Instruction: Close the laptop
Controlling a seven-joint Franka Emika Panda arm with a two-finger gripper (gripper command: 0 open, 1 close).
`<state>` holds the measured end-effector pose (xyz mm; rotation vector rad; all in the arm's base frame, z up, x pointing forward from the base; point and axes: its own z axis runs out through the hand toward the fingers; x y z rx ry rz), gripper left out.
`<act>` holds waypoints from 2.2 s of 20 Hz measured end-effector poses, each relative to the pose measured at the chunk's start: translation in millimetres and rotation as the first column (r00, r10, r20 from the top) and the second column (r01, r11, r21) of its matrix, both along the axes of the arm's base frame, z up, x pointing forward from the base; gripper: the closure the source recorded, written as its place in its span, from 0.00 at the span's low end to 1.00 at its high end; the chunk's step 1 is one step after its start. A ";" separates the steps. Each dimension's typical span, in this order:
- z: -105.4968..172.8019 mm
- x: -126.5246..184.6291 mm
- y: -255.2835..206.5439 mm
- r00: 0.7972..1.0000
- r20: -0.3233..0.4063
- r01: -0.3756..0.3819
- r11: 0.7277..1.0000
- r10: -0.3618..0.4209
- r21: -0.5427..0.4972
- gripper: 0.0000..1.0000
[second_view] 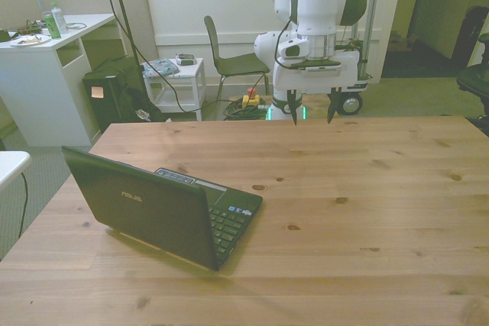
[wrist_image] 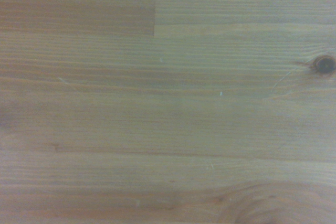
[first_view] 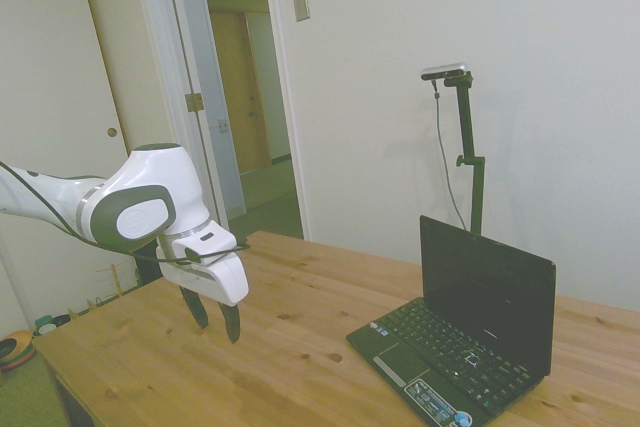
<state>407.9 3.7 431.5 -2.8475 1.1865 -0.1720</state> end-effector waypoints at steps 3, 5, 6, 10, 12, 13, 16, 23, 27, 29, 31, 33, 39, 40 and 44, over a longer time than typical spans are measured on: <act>5.6 3.7 -4.0 1.000 0.009 0.012 1.000 -0.012 0.005 0.00; 32.1 15.8 -16.4 0.998 0.037 0.045 0.999 -0.046 0.017 0.00; 46.2 21.3 -26.0 0.997 0.048 0.064 0.998 -0.065 0.025 0.00; 80.5 33.4 -77.7 0.984 0.065 0.160 0.985 -0.164 0.060 0.00; 94.1 38.8 -103.2 0.975 0.073 0.204 0.976 -0.209 0.072 0.00; 106.1 44.7 -112.8 0.971 0.084 0.218 0.973 -0.224 0.076 0.00; 147.7 70.6 -132.8 0.959 0.113 0.250 0.965 -0.258 0.085 0.00; 211.6 127.6 -180.0 0.928 0.147 0.329 0.938 -0.343 0.112 0.00; 236.4 153.8 -204.4 0.903 0.166 0.381 0.918 -0.396 0.112 0.00; 243.3 167.8 -214.9 0.891 0.177 0.404 0.909 -0.417 0.105 0.00; 246.1 183.6 -227.1 0.874 0.198 0.434 0.896 -0.445 0.097 0.00; 244.1 198.5 -239.1 0.860 0.209 0.458 0.885 -0.465 0.086 0.00; 221.3 234.8 -279.9 0.828 0.215 0.524 0.851 -0.518 0.034 0.00; 216.7 239.2 -286.2 0.825 0.212 0.531 0.847 -0.523 0.025 0.00; 203.6 250.6 -307.1 0.814 0.208 0.554 0.832 -0.542 0.000 0.00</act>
